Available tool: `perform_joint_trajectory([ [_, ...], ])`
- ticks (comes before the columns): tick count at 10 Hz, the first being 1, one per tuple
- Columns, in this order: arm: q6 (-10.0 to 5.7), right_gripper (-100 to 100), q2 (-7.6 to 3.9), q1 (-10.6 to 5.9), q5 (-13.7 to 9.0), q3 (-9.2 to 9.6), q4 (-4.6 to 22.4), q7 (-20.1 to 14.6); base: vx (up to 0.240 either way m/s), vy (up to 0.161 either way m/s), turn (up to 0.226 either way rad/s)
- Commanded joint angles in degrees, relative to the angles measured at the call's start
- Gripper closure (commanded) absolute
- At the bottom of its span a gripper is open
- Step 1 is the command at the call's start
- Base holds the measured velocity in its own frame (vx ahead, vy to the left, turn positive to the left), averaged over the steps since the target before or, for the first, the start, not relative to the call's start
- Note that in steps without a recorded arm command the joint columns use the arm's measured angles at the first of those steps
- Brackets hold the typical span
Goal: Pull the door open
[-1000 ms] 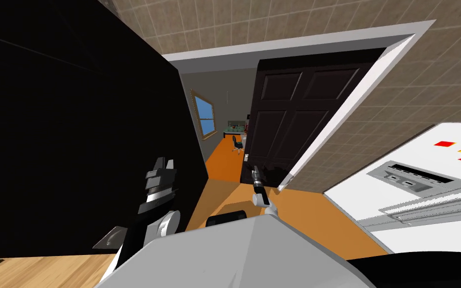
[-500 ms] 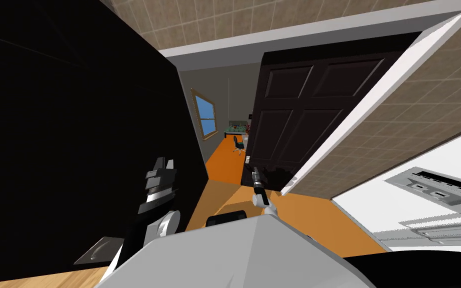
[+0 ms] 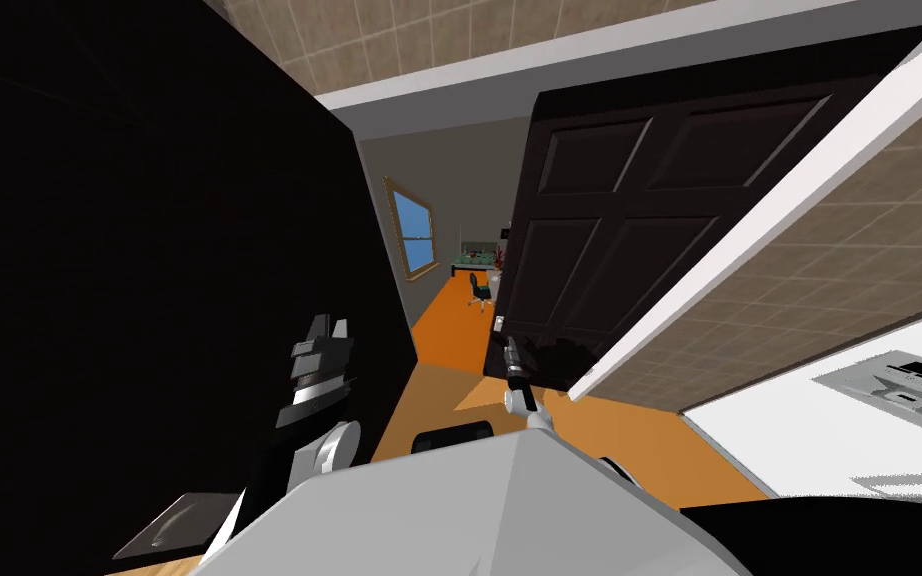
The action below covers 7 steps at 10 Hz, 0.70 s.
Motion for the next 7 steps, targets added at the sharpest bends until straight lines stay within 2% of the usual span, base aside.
perform_joint_trajectory([
  [1, -0.12, -100, -0.07, -0.69, -0.51, -0.03, 1.91, 0.45, 0.098, -0.032, 0.068],
  [6, -0.88, -100, -0.16, -2.4, -1.41, -0.04, 6.41, 1.09, 0.076, -0.028, 0.034],
  [7, -0.66, -100, -0.05, -2.05, -1.28, -0.06, 5.56, 1.11, 0.026, -0.009, 0.01],
])
